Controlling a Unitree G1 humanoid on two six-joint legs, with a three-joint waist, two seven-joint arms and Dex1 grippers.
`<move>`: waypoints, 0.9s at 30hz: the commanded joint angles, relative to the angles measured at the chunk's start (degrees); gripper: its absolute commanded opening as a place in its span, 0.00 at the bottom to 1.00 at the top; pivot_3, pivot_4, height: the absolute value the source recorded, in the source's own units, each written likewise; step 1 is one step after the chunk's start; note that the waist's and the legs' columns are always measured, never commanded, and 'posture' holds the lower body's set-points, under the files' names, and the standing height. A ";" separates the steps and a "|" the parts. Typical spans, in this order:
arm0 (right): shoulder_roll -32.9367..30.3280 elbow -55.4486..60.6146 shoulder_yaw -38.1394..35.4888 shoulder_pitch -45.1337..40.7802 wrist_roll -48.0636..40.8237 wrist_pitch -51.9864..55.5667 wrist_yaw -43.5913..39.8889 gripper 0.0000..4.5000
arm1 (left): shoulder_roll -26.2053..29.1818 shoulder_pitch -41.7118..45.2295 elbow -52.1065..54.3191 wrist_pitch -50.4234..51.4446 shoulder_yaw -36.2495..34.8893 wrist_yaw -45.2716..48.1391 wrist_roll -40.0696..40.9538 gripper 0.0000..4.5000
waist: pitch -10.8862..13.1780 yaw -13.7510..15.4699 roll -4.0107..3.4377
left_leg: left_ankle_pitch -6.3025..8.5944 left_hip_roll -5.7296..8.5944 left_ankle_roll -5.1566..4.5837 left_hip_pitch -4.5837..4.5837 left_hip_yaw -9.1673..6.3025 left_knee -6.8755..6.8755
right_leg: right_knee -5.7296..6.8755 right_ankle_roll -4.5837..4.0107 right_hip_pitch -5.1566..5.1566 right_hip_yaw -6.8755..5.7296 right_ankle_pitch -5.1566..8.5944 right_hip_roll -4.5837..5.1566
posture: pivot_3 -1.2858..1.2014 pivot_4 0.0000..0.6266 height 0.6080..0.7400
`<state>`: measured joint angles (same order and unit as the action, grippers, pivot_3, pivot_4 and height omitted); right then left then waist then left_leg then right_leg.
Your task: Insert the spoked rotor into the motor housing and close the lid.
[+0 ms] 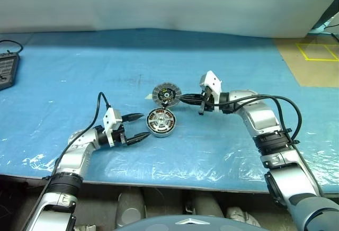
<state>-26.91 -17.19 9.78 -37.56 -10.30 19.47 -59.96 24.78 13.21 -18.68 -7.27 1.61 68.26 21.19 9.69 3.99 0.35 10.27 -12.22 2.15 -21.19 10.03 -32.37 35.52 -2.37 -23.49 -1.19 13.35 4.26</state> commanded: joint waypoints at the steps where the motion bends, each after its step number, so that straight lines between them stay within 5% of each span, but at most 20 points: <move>1: -0.92 -3.59 -1.46 -2.62 1.30 -3.52 1.06 0.00 | 0.33 0.39 0.71 -1.21 -1.03 0.12 0.19 0.90 | 0.00 0.01 0.00 | 0.00 0.00 0.00 0.00 0.00 0.00 | 0.00 0.00 0.00 0.00 0.00 0.00 | 0.52 0.24 1.00; 15: 5.34 -25.08 -4.82 -15.38 0.61 -11.29 1.84 0.00 | 0.35 0.55 0.78 -1.04 -1.09 -0.03 0.43 0.90 | 0.00 -0.12 0.00 | -0.01 0.01 -0.02 -0.41 0.04 -0.10 | 0.20 -0.01 -0.49 0.01 0.00 -0.02 | 0.52 0.24 1.00; 27: 9.00 -7.40 -3.02 -10.39 -6.15 0.82 -8.82 0.00 | 1.17 -0.10 1.53 -1.00 -1.88 -0.51 0.53 0.90 | 0.00 0.02 0.00 | -0.02 -0.11 -0.38 -0.69 0.01 -0.19 | 0.23 -0.02 -0.68 -0.08 -0.01 -0.02 | 0.52 0.24 1.00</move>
<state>-17.72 -28.91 6.26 -48.69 -14.59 18.68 -67.50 24.96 13.23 -18.60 -7.69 1.41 67.86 21.20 9.69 4.01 0.35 10.25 -12.33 1.77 -21.88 10.05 -32.57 35.75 -2.39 -24.17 -1.27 13.34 4.24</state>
